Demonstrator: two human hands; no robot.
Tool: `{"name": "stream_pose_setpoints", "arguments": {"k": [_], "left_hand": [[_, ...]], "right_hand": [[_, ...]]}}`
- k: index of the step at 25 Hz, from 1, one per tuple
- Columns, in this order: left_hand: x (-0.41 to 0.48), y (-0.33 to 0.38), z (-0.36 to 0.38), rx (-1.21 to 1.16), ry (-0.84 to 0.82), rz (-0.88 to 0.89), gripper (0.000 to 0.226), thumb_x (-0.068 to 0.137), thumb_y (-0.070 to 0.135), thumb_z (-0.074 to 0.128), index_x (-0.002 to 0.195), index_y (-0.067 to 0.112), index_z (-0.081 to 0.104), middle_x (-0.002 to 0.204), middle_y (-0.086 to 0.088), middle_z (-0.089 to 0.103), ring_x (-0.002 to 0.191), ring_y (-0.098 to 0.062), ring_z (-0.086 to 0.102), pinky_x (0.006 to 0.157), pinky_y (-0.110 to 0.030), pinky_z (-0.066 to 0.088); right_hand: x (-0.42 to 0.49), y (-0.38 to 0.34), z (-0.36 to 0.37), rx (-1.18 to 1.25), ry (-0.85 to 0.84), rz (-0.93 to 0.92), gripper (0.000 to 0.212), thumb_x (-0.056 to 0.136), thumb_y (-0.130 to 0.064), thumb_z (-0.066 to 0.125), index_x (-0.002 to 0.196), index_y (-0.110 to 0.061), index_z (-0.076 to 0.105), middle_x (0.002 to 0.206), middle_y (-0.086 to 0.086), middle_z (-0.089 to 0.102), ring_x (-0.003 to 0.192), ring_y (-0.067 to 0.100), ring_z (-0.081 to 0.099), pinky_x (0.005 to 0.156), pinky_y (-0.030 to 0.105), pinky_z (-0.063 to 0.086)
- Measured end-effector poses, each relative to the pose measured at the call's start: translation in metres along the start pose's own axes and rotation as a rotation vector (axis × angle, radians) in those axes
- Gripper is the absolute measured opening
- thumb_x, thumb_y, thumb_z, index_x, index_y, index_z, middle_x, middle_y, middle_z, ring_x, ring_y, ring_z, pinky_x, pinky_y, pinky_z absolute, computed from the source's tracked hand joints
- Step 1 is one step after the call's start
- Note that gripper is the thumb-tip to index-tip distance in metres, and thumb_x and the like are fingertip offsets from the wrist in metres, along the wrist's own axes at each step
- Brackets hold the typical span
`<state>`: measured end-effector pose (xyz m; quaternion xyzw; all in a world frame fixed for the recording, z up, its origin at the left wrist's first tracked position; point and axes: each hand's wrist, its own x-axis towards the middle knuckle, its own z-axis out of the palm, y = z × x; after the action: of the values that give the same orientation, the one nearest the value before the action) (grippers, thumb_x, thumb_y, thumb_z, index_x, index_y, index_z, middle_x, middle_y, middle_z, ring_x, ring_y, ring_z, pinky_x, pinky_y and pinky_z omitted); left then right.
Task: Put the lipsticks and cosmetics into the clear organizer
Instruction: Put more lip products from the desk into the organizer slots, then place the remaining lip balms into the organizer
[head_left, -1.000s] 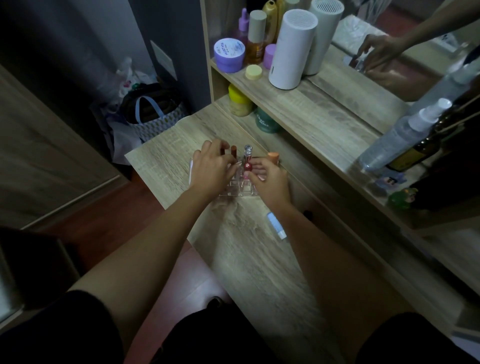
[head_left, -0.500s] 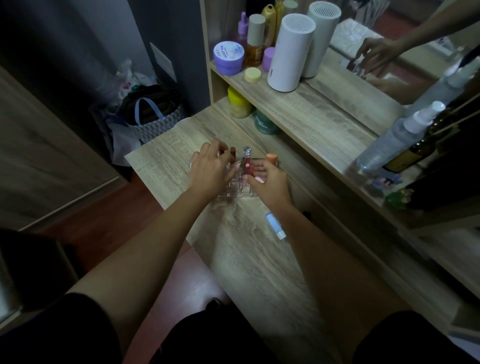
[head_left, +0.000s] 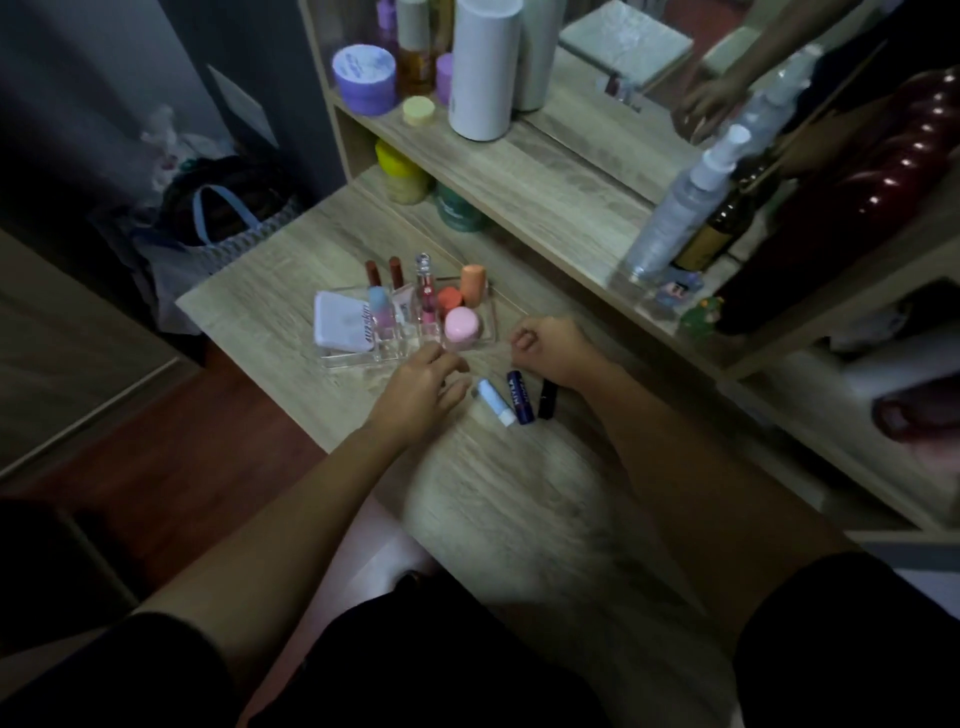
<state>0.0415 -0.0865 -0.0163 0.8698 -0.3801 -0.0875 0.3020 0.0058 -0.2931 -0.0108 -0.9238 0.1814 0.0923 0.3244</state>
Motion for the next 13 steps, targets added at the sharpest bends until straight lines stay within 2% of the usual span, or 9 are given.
{"name": "stream_pose_setpoints", "arguments": {"k": [3,6,9,13], "left_hand": [[0.001,0.014,0.028,-0.079,-0.098,-0.205,0.023,0.092,0.020,0.055,0.111,0.010,0.064,0.098,-0.021,0.067,0.090,-0.033,0.063,0.084,-0.036,0.046],[0.004,0.021,0.046,-0.072,-0.189,-0.261,0.028,0.095,0.024,0.049,0.117,0.016,0.063,0.104,-0.023,0.066,0.097,-0.035,0.061,0.085,-0.034,0.045],[0.005,0.023,0.053,-0.054,-0.186,-0.296,0.026,0.094,0.026,0.051,0.113,0.013,0.064,0.101,-0.025,0.064,0.095,-0.036,0.060,0.078,-0.032,0.044],[0.004,0.016,0.047,-0.022,-0.161,-0.395,0.025,0.089,0.022,0.057,0.108,0.007,0.063,0.101,-0.026,0.059,0.094,-0.037,0.058,0.078,-0.033,0.044]], "right_hand": [[-0.007,0.015,0.011,-0.111,-0.119,0.078,0.033,0.080,-0.026,0.073,0.110,-0.016,0.065,0.105,0.006,0.069,0.091,0.019,0.063,0.077,0.023,0.048],[-0.007,0.015,0.018,-0.185,-0.135,0.055,0.038,0.081,-0.027,0.071,0.116,-0.017,0.063,0.110,0.007,0.069,0.094,0.019,0.062,0.078,0.022,0.044],[-0.005,0.012,0.019,-0.236,-0.139,0.026,0.030,0.081,-0.027,0.070,0.109,-0.016,0.066,0.102,0.009,0.071,0.088,0.020,0.063,0.078,0.027,0.050],[-0.008,0.004,0.022,-0.242,-0.151,0.008,0.025,0.081,-0.023,0.070,0.104,-0.014,0.067,0.098,0.010,0.070,0.088,0.024,0.065,0.077,0.033,0.055]]}}
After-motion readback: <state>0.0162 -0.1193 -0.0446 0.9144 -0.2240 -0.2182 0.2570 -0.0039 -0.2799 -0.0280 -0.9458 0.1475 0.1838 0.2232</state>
